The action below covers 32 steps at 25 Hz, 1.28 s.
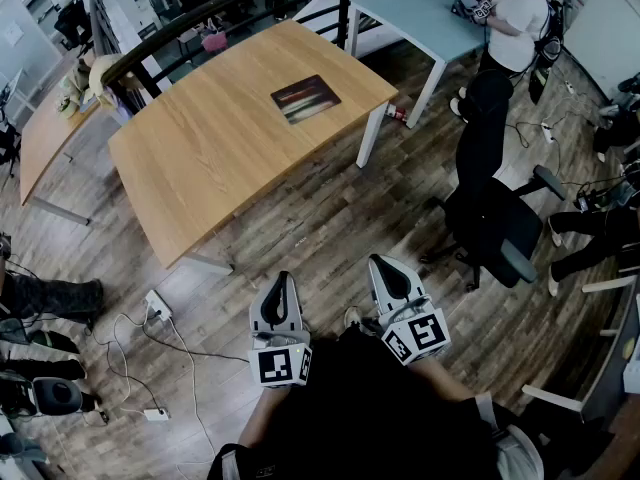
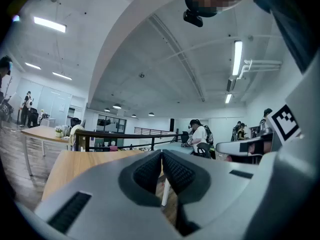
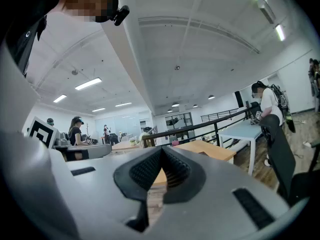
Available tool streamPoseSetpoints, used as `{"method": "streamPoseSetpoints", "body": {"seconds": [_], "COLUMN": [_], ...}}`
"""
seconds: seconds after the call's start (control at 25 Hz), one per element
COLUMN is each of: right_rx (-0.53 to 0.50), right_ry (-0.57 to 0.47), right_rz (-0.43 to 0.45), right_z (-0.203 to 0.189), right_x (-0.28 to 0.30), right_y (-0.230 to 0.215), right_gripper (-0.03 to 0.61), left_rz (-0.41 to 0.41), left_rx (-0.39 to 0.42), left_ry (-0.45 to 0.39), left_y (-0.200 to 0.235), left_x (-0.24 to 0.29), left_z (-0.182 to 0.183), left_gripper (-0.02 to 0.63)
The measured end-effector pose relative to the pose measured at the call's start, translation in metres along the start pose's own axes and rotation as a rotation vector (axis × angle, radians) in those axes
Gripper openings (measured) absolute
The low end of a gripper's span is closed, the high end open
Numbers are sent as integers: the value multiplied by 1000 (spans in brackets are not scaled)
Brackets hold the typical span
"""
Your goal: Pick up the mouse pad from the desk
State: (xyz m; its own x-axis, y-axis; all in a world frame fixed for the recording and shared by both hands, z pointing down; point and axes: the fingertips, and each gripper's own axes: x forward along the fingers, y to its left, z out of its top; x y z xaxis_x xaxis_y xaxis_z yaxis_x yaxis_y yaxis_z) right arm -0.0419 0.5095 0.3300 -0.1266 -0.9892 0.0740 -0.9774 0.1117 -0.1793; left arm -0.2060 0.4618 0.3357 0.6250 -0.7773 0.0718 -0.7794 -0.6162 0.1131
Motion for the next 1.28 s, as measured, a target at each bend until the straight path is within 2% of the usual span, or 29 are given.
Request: {"method": "streamPoseSetpoints", "body": {"seconds": [0.64, 0.92, 1.28], "right_rx": [7, -28, -16], "right_ry": [-24, -29, -18], "right_rz": [37, 57, 88], "right_z": [7, 8, 7], "right_x": [-9, -18, -13], "right_y": [-23, -55, -92], "right_gripper": [29, 29, 29], "left_rz": [-3, 6, 23], "left_rx": [-1, -33, -1], "left_ry": [17, 16, 39], "left_y": [-29, -60, -92], "left_x": [16, 35, 60], "left_z": [-6, -19, -22], "left_gripper": [25, 25, 25]}}
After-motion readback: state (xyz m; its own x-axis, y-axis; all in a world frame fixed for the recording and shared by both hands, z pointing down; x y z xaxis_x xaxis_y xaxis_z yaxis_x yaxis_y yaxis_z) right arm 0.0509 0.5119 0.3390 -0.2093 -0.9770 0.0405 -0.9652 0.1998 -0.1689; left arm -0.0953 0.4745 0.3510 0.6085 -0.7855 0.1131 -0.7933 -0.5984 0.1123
